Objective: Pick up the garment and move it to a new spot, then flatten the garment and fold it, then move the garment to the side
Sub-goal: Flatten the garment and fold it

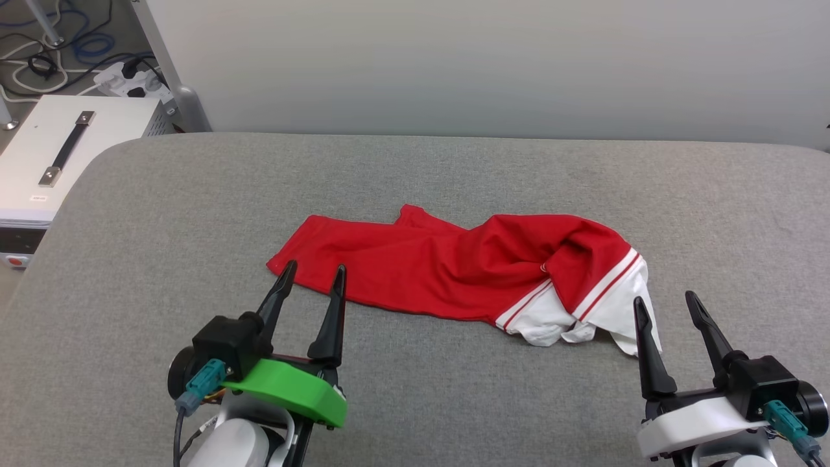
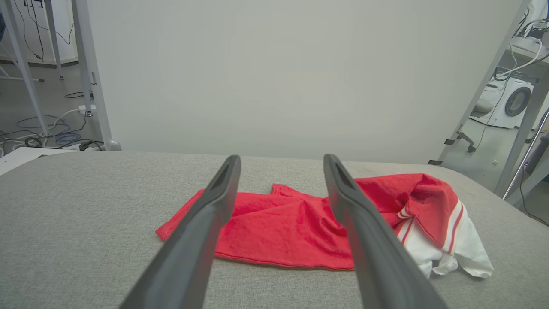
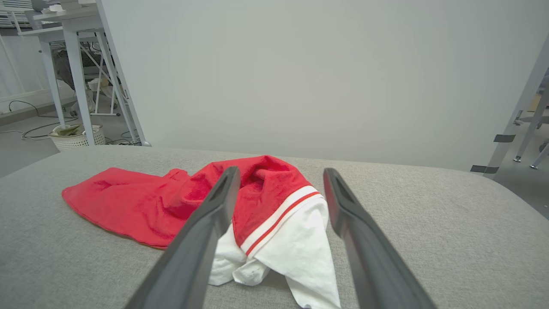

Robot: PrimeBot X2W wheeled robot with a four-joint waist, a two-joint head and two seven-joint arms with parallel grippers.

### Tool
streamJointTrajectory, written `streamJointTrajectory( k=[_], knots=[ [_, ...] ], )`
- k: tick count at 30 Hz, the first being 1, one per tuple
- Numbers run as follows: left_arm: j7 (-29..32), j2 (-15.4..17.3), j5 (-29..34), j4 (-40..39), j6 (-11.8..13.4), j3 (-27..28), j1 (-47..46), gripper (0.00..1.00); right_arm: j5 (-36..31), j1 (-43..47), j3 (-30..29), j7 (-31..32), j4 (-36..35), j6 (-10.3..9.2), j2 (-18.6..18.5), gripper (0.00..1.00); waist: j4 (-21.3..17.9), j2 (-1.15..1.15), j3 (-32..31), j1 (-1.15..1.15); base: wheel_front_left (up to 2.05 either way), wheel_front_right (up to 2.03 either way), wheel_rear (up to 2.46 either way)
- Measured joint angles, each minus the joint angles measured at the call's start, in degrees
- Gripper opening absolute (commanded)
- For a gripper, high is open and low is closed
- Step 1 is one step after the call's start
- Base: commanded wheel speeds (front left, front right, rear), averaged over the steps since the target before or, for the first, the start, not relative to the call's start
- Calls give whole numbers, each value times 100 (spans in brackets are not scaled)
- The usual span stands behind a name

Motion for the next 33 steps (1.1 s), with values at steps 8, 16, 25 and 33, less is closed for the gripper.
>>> streamJointTrajectory(
  k=[8, 16, 25, 33],
  knots=[
    [0, -253, 313, 113, -290, 327, 72, 100, 1, 0, 10, 0, 10, 0, 1, 100, 3, 0, 3, 0, 0, 0, 0],
    [0, -482, 554, 254, -499, 457, 70, 100, -48, -62, 335, 494, -115, 0, -213, 100, 82, 0, 135, 0, 0, 0, 0],
    [0, -804, 736, 320, -714, 624, -53, 100, 1361, -1475, 1879, 3532, -694, 0, -1735, 100, 401, 0, 509, 0, 0, 0, 0],
    [0, -1076, 899, 355, -911, 756, -315, 100, 2920, -3393, 3074, 6144, -548, -1, -2580, 100, 892, 0, 956, 0, 0, 0, 0]
  ],
)
